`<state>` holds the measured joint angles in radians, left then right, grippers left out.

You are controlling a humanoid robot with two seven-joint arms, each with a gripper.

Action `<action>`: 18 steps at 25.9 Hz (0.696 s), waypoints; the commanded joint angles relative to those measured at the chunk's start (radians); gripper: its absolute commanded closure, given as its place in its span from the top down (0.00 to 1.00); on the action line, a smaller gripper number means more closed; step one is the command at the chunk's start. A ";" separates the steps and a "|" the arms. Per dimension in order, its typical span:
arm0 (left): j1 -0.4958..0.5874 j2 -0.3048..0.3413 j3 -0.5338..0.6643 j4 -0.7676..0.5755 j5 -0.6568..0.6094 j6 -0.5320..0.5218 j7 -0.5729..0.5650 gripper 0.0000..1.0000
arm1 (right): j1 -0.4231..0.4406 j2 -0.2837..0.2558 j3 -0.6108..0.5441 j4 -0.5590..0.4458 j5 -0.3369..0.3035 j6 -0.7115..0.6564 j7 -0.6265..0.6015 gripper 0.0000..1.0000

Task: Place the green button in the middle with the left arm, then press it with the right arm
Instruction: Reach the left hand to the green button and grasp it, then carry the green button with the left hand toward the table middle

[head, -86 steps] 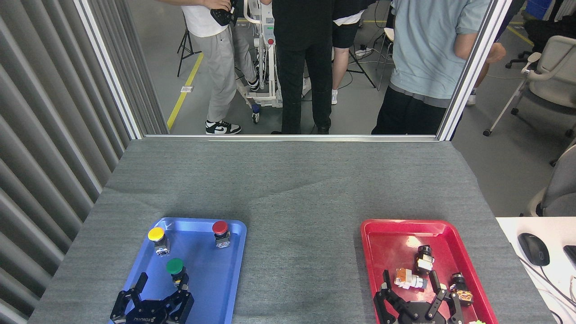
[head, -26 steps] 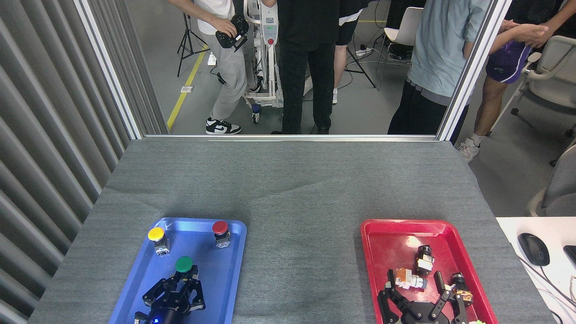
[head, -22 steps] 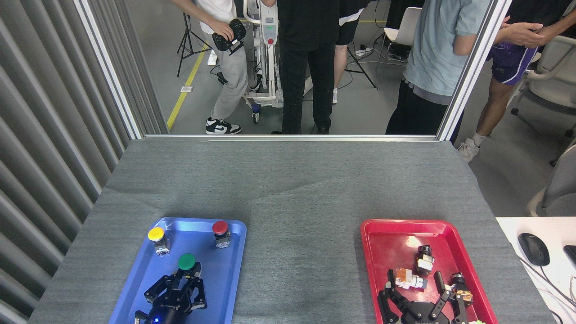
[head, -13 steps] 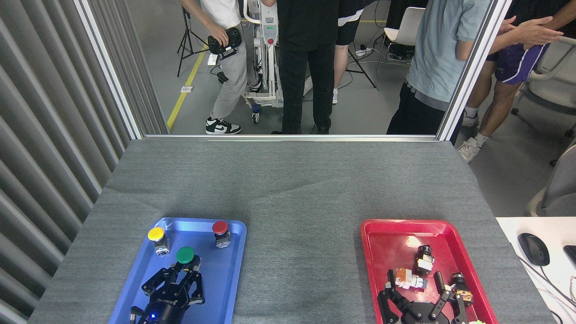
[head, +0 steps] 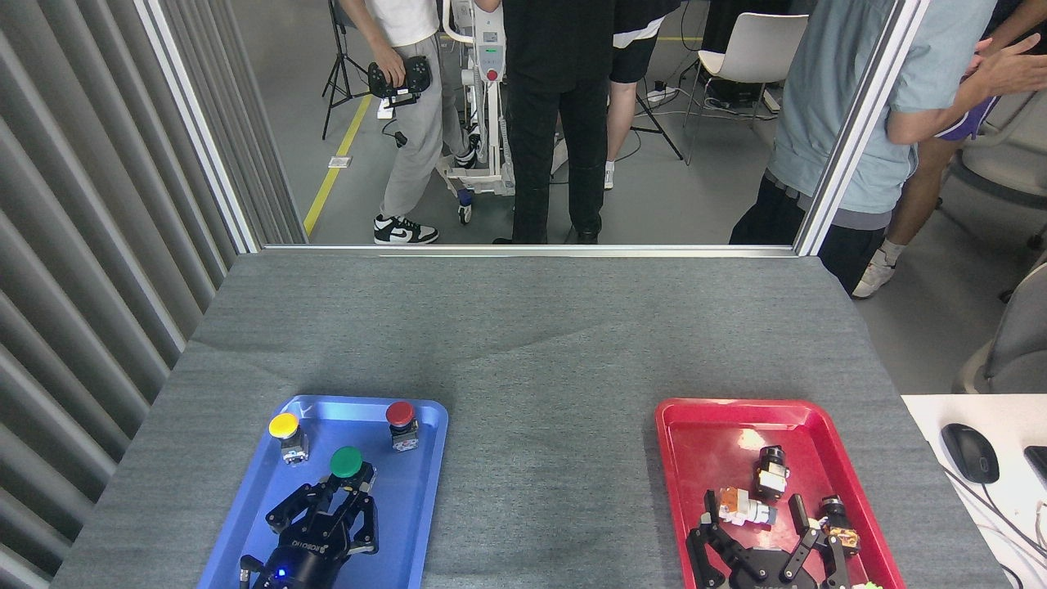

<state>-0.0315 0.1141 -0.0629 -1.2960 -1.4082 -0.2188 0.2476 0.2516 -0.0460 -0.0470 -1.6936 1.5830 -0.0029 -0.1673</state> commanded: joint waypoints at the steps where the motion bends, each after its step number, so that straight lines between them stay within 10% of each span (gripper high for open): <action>1: -0.002 0.001 0.000 -0.002 0.000 -0.030 0.001 0.00 | 0.000 0.000 -0.001 0.000 0.000 0.000 0.000 1.00; 18: -0.013 0.003 -0.003 -0.017 0.000 -0.159 -0.005 0.00 | 0.000 -0.003 -0.002 0.000 -0.002 0.000 0.000 1.00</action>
<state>-0.0414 0.1173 -0.0646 -1.3062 -1.4082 -0.3632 0.2440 0.2516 -0.0489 -0.0485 -1.6935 1.5830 -0.0027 -0.1670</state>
